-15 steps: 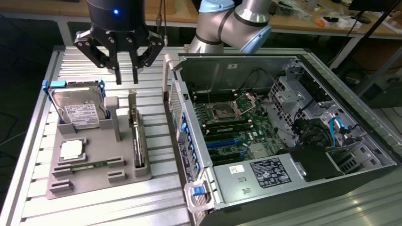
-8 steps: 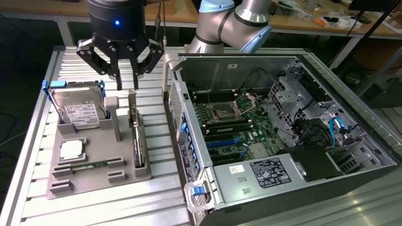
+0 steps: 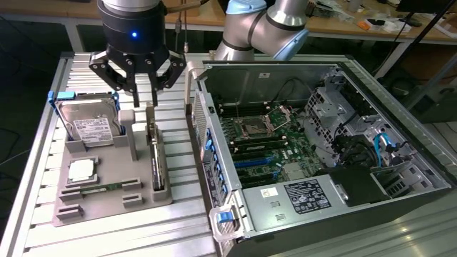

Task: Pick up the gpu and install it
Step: 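Pick up the gpu and move the gpu toward the slot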

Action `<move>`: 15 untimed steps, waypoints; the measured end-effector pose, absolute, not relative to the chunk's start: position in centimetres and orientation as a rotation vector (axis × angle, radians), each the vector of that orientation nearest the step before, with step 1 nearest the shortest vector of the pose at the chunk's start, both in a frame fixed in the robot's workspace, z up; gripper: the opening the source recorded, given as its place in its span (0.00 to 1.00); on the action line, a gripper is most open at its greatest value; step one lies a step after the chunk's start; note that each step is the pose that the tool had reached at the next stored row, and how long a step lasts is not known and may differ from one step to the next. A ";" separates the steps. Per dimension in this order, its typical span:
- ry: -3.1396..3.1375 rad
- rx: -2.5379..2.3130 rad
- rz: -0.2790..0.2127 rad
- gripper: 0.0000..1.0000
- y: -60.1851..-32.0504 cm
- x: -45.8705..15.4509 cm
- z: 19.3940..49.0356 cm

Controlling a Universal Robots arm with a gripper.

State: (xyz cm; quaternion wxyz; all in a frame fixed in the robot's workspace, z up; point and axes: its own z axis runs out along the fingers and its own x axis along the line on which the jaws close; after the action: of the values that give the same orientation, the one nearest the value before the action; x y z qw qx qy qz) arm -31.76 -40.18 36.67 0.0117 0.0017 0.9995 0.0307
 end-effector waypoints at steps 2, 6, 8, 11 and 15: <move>3.117 0.005 0.096 0.36 -40.2 -31.8 36.4; 3.117 0.005 0.096 0.36 -40.2 -31.8 36.0; 3.117 0.005 0.096 0.36 -40.2 -31.8 35.7; 3.117 0.005 0.096 0.36 -40.2 -31.8 35.4; 3.117 0.005 0.096 0.36 -40.2 -31.8 35.0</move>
State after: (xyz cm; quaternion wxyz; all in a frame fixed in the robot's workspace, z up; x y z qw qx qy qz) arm -31.76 -40.20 34.97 0.0117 0.0016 0.9995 0.0308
